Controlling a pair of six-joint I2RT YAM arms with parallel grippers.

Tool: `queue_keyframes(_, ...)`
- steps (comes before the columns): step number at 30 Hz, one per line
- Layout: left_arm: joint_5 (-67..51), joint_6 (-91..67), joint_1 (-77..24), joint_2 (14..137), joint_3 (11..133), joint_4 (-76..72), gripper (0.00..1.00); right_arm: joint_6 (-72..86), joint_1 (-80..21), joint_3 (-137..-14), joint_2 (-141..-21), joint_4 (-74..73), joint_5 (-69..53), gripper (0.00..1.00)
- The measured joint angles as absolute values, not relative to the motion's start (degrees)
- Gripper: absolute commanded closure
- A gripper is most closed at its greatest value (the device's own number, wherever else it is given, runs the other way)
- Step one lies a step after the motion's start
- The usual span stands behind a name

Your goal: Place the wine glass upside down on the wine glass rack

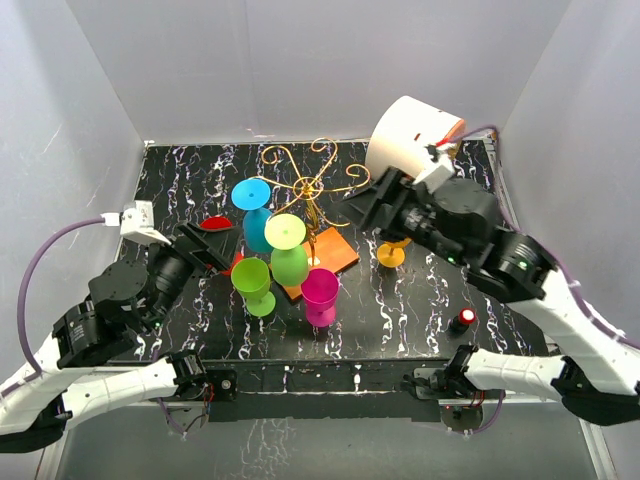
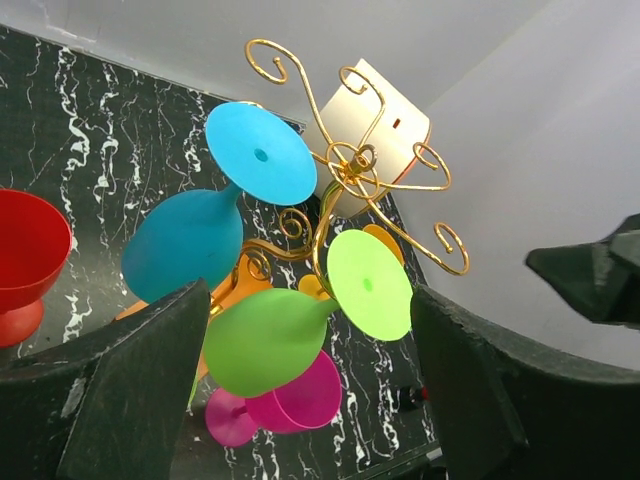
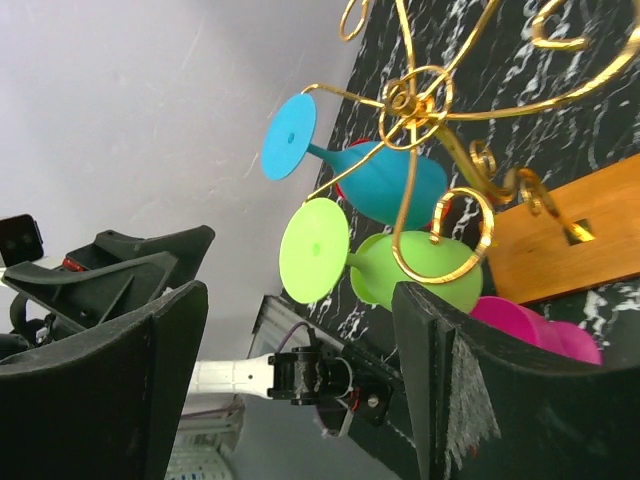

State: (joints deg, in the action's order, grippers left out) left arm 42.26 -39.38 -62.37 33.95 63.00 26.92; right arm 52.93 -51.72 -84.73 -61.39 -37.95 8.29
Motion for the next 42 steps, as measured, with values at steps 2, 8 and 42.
queue_keyframes(2, 41.6, -38.3, -62.4, 33.9, 63.9, 27.5, 0.19, 51.6, -51.7, -84.6, -58.0, -39.9, 10.6, 0.28)
queue_keyframes(8, 39.0, -34.2, -62.4, 33.9, 66.1, 28.3, 0.19, 48.6, -51.7, -82.3, -50.9, -48.0, 15.3, 0.37)
queue_keyframes(42, 41.0, -20.8, -62.4, 33.4, 74.7, 24.0, 0.19, 25.3, -73.2, -62.3, -57.2, -34.1, 9.3, 0.38)
